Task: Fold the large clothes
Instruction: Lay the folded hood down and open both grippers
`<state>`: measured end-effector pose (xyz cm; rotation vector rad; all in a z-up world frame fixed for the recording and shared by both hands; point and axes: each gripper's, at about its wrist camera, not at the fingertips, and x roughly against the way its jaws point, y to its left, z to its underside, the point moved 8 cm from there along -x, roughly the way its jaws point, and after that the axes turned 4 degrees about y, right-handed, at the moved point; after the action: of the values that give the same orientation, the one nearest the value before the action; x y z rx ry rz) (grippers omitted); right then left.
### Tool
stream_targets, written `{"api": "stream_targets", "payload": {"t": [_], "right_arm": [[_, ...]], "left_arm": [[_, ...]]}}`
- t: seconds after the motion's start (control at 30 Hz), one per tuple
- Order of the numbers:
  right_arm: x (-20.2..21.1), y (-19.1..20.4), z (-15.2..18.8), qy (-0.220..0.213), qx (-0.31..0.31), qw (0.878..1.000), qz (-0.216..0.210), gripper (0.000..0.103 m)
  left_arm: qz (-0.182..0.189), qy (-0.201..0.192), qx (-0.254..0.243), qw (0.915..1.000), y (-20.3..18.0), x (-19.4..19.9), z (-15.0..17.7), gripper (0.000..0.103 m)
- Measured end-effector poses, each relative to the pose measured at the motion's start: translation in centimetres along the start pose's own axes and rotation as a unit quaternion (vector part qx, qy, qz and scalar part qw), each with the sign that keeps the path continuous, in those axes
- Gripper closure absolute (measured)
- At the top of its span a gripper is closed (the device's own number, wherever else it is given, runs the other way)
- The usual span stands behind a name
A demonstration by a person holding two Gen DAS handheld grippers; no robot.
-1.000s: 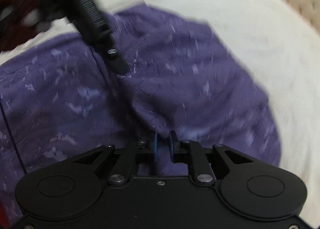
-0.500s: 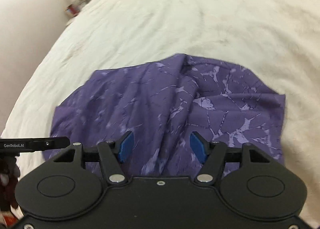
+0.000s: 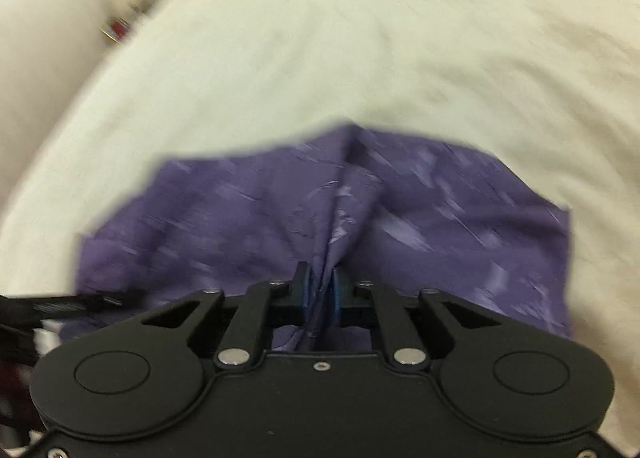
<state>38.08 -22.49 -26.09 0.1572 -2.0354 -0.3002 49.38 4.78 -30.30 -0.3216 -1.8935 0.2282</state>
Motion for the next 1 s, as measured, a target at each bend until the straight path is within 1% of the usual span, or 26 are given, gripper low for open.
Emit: {"api": "stream_targets", "payload": {"t": [0.03,0.07,0.1,0.13,0.17,0.23,0.27,0.33,0.4,0.5,0.53,0.57,0.6,0.63,0.67,0.77,0.8,0.9,1.0], "right_arm": [[-0.9,-0.8,0.5,0.012,-0.008,1.0,0.008,0.081],[-1.4,-1.2,0.8,0.015,-0.014,1.0,0.008,0.079],[-1.4,-1.3,0.6,0.012,-0.019,1.0,0.006,0.074],[-1.0,-1.2,0.5,0.006,-0.019,1.0,0.008,0.061],[-0.4,-1.0,0.3,-0.004,-0.013,1.0,0.014,0.054],[1.4,0.0,-0.1,-0.035,0.016,0.999,0.02,0.047],[2.3,0.7,-0.2,-0.048,0.031,0.998,0.02,0.041],[3.8,2.2,0.1,-0.068,0.055,0.996,0.012,0.033],[4.1,3.8,0.2,-0.07,0.084,0.994,0.009,0.034],[2.8,5.5,1.6,-0.05,0.133,0.989,0.03,0.034],[1.9,5.5,2.1,-0.038,0.138,0.989,0.044,0.034],[1.0,5.0,2.6,-0.023,0.14,0.988,0.064,0.034],[0.4,4.3,3.1,-0.011,0.14,0.986,0.085,0.034],[-0.3,3.4,3.6,0.003,0.139,0.985,0.107,0.033],[-0.7,2.7,4.1,0.01,0.133,0.984,0.115,0.032],[-0.7,1.7,4.2,0.006,0.125,0.987,0.105,0.029],[-0.3,1.7,4.1,0.004,0.125,0.987,0.103,0.028],[1.7,1.8,3.8,-0.012,0.105,0.991,0.088,0.026],[4.6,1.9,3.9,-0.038,0.075,0.994,0.07,0.019]], "left_arm": [[-0.003,0.0,-0.011,0.9999,-0.3,0.0,0.2,0.07],[-0.004,0.0,-0.018,0.9998,-0.5,0.3,0.6,0.07],[-0.003,-0.001,-0.019,0.9998,-0.7,0.6,0.5,0.07],[-0.002,-0.006,-0.018,0.9998,-0.8,1.5,0.6,0.07],[-0.002,-0.016,-0.02,0.9997,-1.0,2.2,1.1,0.069],[-0.009,-0.036,-0.036,0.9986,-1.7,3.7,1.3,0.066],[-0.014,-0.045,-0.045,0.9979,-2.0,4.2,1.4,0.06],[-0.015,-0.056,-0.06,0.9965,-3.0,4.9,1.9,0.054],[-0.021,-0.053,-0.082,0.995,-3.7,4.6,2.6,0.052],[-0.047,-0.031,-0.101,0.9933,-3.9,2.6,3.8,0.052],[-0.061,-0.023,-0.105,0.9923,-3.5,2.0,4.4,0.051],[-0.074,-0.016,-0.109,0.9912,-3.1,1.6,4.8,0.045],[-0.083,-0.012,-0.11,0.9904,-2.7,1.0,5.1,0.043],[-0.082,-0.015,-0.11,0.9904,-2.3,0.8,5.4,0.04],[-0.081,-0.016,-0.112,0.9903,-2.2,0.7,5.5,0.039],[-0.086,-0.01,-0.124,0.9884,-2.6,0.8,5.2,0.037],[-0.085,-0.01,-0.124,0.9886,-2.3,1.4,5.3,0.037],[-0.07,-0.02,-0.105,0.9918,-2.0,3.2,5.1,0.036],[-0.039,-0.047,-0.083,0.9947,-1.6,6.4,5.7,0.024]]}}
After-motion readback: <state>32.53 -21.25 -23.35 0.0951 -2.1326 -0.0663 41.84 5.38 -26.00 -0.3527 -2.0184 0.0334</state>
